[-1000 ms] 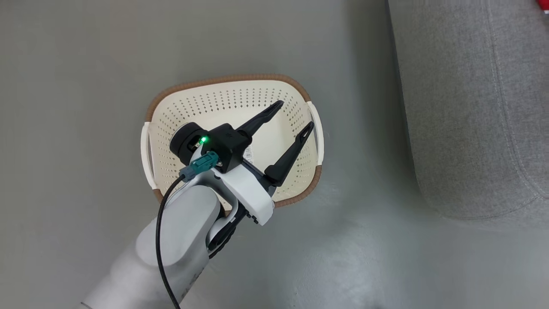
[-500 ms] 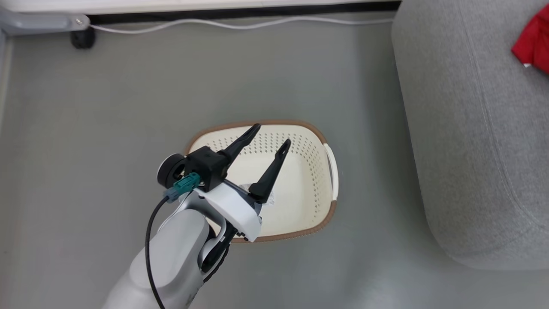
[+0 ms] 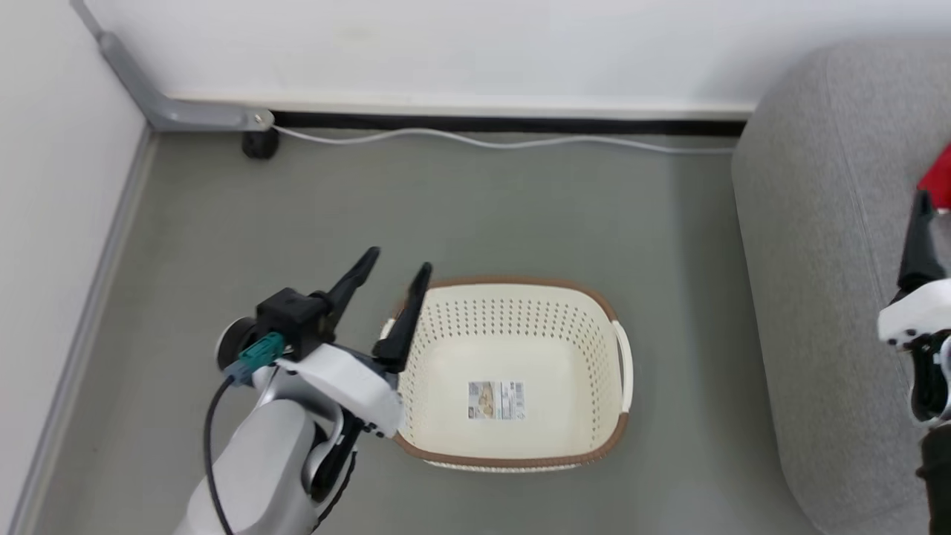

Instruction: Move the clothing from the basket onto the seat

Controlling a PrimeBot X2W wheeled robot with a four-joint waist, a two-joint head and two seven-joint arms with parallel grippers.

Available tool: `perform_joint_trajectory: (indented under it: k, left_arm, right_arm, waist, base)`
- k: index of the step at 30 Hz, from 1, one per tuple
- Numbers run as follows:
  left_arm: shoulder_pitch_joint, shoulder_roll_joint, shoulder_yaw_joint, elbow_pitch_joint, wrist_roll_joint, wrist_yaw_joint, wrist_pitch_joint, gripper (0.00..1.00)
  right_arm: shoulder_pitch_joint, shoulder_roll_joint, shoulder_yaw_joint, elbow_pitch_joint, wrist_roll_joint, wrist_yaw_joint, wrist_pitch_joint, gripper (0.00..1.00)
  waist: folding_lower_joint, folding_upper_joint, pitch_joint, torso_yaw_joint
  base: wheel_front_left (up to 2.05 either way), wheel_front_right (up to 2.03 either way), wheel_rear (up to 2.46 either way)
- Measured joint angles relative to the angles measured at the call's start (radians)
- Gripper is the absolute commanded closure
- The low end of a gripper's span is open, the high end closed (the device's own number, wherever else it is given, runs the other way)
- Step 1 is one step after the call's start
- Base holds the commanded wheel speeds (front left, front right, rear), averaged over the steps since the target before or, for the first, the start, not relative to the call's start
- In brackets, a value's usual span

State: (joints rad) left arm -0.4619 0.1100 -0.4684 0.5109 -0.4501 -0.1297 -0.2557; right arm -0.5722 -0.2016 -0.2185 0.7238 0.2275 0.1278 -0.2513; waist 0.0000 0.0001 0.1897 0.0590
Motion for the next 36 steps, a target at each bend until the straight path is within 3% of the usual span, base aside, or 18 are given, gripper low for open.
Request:
perform_joint_trajectory:
  k: [13, 36]
  left_arm:
    - [0.157, 0.003, 0.240, 0.003, 0.113, 0.009, 0.000, 0.00]
    - [0.398, -0.060, 0.444, -0.103, 0.231, 0.009, 0.000, 0.00]
  right_arm:
    - [0.153, 0.026, 0.207, -0.097, 0.060, 0.000, 0.000, 0.00]
    - [0.381, 0.102, 0.235, -0.209, 0.034, 0.000, 0.000, 0.00]
  waist:
    - [0.0000, 0.0000, -0.155, 0.048]
    - [0.0000, 0.0000, -0.228, -0.009]
  base:
    - [0.00, 0.00, 0.00]
    - [0.00, 0.00, 0.00]
